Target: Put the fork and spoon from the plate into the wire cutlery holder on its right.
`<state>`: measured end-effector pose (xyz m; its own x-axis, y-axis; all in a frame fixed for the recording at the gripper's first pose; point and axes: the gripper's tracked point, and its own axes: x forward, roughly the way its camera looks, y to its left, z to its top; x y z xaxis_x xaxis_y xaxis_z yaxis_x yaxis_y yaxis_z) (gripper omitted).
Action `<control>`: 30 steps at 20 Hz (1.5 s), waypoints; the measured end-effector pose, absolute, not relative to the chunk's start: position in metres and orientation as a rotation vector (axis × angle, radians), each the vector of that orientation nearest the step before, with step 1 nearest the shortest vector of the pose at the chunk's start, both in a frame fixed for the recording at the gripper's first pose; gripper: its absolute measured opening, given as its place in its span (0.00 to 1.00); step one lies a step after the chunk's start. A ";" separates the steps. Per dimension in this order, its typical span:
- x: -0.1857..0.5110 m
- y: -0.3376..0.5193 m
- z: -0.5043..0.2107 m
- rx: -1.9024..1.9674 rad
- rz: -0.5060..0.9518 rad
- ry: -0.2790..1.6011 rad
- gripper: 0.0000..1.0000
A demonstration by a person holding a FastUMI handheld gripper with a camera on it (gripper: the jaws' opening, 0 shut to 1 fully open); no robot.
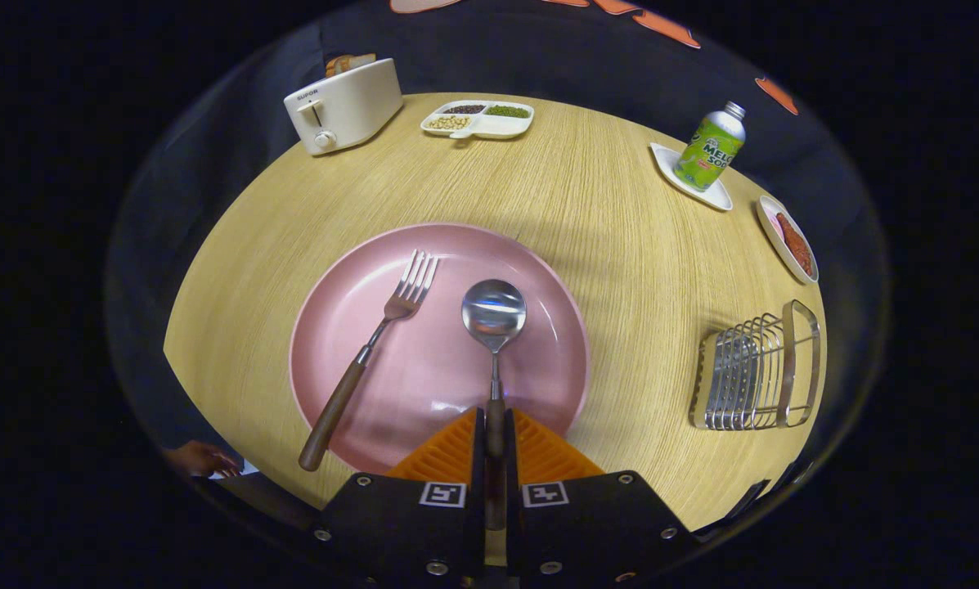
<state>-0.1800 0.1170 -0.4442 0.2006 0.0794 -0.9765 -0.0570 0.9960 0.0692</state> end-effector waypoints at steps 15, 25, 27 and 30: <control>-0.176 0.034 -0.358 0.093 -0.039 1.319 0.05; -0.215 -0.077 -0.343 0.083 -0.211 1.430 0.05; -0.217 -0.077 -0.348 0.097 -0.205 1.459 0.06; -0.217 -0.079 -0.352 0.110 -0.194 1.493 0.06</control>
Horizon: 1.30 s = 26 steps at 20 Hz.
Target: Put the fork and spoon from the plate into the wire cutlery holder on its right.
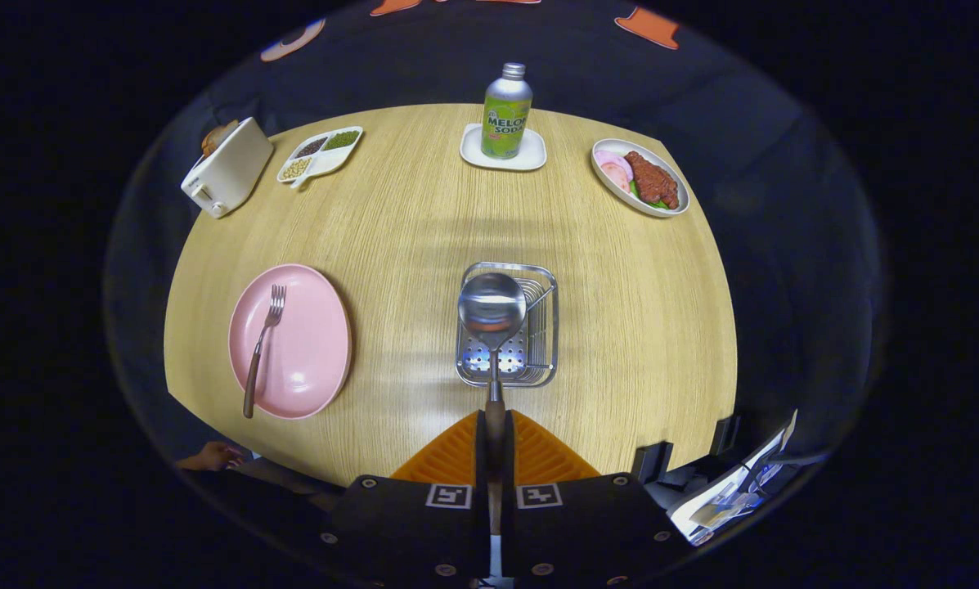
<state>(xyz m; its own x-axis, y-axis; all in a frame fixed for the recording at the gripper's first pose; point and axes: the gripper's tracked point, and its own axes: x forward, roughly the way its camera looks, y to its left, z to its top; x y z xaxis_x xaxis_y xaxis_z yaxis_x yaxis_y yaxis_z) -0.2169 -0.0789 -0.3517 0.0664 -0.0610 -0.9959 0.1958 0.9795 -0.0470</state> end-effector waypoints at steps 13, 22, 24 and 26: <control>-0.188 -0.097 -0.361 0.228 -0.198 1.566 0.11; -0.143 -0.100 -0.341 0.240 -0.217 1.337 0.22; -0.132 -0.096 -0.332 0.227 -0.233 1.255 0.30; -0.121 -0.086 -0.322 0.226 -0.237 1.173 0.36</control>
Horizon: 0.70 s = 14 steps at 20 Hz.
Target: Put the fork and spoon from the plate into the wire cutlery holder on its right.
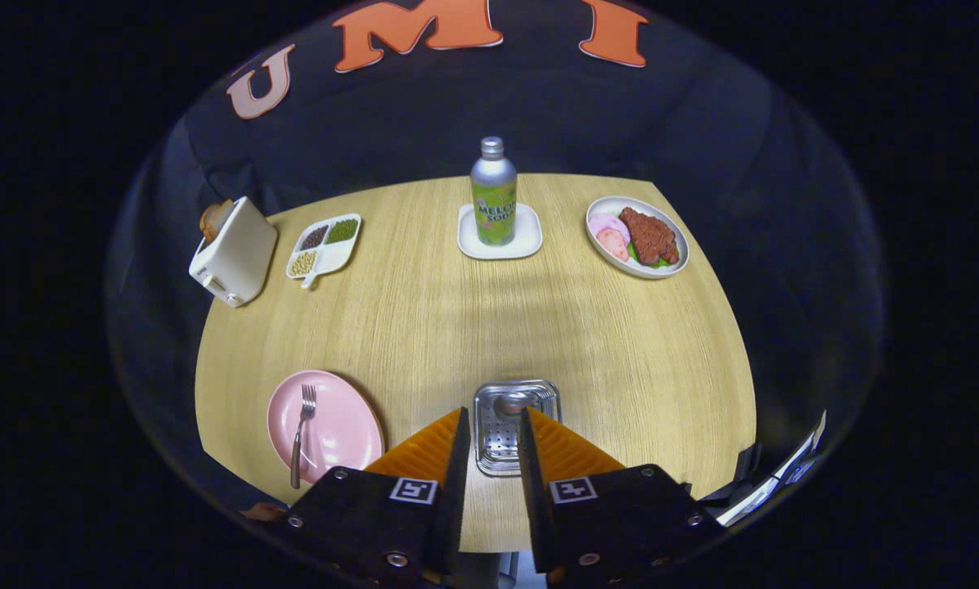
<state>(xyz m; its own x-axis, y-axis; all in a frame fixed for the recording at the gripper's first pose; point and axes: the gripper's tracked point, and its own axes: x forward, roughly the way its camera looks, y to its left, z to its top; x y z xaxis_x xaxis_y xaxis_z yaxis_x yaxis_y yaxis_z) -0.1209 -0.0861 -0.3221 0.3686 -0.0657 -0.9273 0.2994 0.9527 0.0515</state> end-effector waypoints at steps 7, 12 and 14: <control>-0.101 -0.031 -0.302 0.235 -0.210 0.985 0.70; -0.090 0.010 -0.296 0.216 -0.195 0.857 0.85; -0.085 0.027 -0.292 0.182 -0.191 0.796 0.86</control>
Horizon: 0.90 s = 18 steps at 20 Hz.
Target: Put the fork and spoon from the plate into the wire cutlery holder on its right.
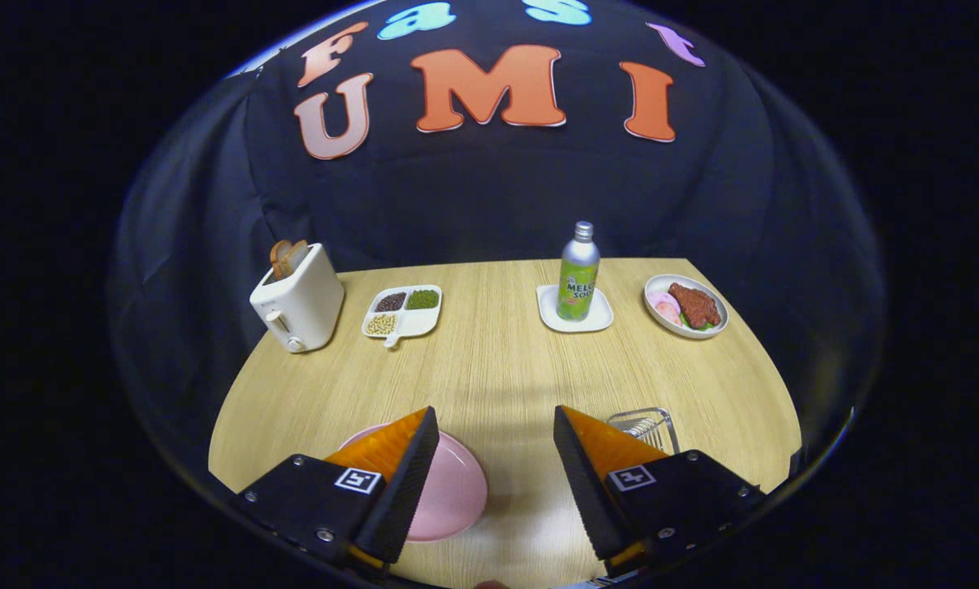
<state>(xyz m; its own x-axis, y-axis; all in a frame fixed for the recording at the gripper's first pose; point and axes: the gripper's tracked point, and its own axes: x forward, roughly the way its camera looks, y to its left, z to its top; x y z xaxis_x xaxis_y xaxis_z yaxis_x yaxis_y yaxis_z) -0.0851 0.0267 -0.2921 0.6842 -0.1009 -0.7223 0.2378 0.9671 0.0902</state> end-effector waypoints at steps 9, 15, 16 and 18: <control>-0.101 0.124 -0.328 0.172 -0.123 0.811 0.85; -0.122 0.172 -0.373 0.174 -0.092 0.931 0.86; -0.126 0.177 -0.380 0.169 -0.088 0.953 0.85; -0.132 0.184 -0.394 0.154 -0.083 0.992 0.84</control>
<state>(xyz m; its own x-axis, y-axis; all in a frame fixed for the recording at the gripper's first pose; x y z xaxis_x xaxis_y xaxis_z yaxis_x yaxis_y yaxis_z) -0.1316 0.1840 -0.3941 0.5448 0.0009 -0.8386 0.1398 0.9859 0.0919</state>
